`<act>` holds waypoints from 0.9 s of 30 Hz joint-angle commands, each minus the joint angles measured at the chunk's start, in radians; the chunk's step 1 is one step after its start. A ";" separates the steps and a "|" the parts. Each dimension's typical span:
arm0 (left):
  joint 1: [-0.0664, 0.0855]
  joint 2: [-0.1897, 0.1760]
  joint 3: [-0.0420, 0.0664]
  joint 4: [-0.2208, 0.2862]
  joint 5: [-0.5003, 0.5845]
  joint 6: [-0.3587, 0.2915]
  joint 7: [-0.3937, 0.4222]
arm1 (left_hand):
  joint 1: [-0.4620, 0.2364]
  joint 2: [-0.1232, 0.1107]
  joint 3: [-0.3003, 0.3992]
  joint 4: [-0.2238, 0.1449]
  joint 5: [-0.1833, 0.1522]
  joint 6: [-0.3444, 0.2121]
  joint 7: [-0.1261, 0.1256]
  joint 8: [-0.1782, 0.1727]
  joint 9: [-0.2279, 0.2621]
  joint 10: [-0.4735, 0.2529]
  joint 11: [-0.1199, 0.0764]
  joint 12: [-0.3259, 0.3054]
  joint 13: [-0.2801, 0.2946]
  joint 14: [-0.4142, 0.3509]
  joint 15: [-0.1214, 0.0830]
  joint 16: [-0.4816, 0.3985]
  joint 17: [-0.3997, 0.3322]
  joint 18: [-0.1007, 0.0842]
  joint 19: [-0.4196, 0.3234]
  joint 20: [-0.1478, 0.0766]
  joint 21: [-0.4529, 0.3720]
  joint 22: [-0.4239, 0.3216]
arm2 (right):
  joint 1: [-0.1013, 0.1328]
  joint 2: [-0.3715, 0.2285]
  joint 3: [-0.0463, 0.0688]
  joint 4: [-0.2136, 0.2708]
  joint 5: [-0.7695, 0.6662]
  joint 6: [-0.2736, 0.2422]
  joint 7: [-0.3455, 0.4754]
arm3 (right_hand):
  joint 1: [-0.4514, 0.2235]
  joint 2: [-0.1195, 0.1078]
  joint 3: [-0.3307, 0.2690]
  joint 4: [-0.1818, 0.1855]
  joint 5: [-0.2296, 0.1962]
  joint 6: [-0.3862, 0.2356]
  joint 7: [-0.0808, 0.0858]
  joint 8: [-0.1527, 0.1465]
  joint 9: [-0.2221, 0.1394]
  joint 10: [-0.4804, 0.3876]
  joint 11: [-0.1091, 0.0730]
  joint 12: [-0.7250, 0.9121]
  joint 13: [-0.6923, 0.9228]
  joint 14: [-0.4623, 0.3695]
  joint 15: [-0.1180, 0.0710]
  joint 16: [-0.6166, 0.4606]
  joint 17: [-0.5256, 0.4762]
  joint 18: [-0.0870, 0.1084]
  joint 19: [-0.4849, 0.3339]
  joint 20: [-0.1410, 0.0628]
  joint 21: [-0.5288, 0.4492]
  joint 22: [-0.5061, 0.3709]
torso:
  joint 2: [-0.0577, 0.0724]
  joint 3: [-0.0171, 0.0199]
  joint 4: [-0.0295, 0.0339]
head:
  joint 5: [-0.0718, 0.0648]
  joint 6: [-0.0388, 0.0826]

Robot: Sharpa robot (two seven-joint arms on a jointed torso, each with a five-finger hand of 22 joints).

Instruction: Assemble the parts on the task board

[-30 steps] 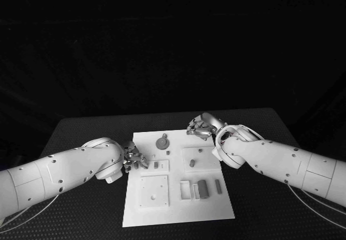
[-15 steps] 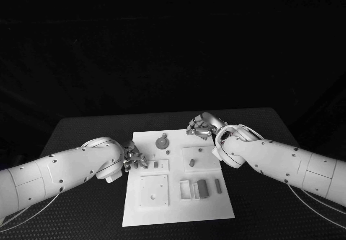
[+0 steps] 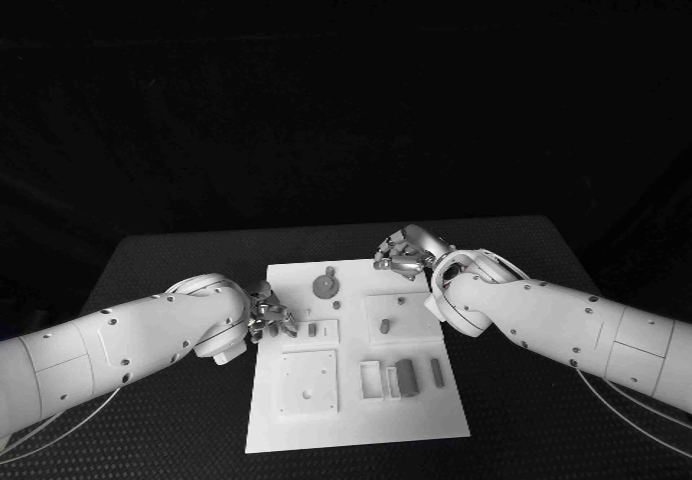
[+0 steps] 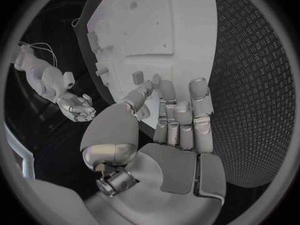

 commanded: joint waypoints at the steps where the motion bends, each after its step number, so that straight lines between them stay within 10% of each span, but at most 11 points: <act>1: -0.003 0.009 -0.002 0.001 0.009 -0.010 0.004 | 0.009 0.013 -0.003 0.013 -0.007 0.013 -0.003 -0.005 0.111 0.011 0.000 0.005 0.002 0.027 -0.035 0.005 0.003 0.014 0.014 -0.016 0.006 0.021 | 0.000 -0.001 0.000 0.002 -0.002 0.011 0.007 | 0.004 -0.010 0.003 -0.003 0.004 0.005 0.002 -0.003 0.001 0.008 0.002 -0.006 -0.001 -0.001 -0.005 -0.004 0.001 0.028 0.004 -0.003 -0.003 0.018 | 0.000 0.0000 -0.0003 | -0.001 -0.001; 19: -0.003 0.016 -0.002 -0.001 0.009 0.003 -0.001 | -0.052 -0.024 -0.088 0.013 0.010 0.027 -0.008 -0.023 0.133 0.019 -0.005 0.004 0.007 0.031 -0.040 0.006 0.012 0.014 0.017 -0.020 0.010 0.020 | 0.000 -0.001 0.000 0.001 -0.002 0.013 0.008 | 0.004 -0.011 0.003 -0.003 0.004 0.005 0.001 -0.003 0.002 0.008 0.002 -0.006 -0.001 -0.001 -0.005 -0.004 0.001 0.028 0.004 -0.003 -0.003 0.018 | 0.000 0.0001 -0.0001 | -0.004 -0.003; 27: -0.003 0.013 -0.002 0.000 -0.010 0.006 -0.005 | 0.037 0.001 -0.052 -0.040 0.070 0.034 -0.010 -0.035 0.146 0.022 -0.007 0.003 0.011 0.033 -0.042 0.005 0.017 0.013 0.020 -0.020 0.013 0.021 | 0.000 -0.002 0.000 0.001 -0.002 0.013 0.008 | 0.004 -0.011 0.002 -0.002 0.004 0.005 0.001 -0.003 0.002 0.008 0.002 -0.006 -0.001 -0.001 -0.005 -0.004 0.001 0.028 0.004 -0.003 -0.003 0.018 | 0.000 -0.0005 0.0000 | -0.005 -0.003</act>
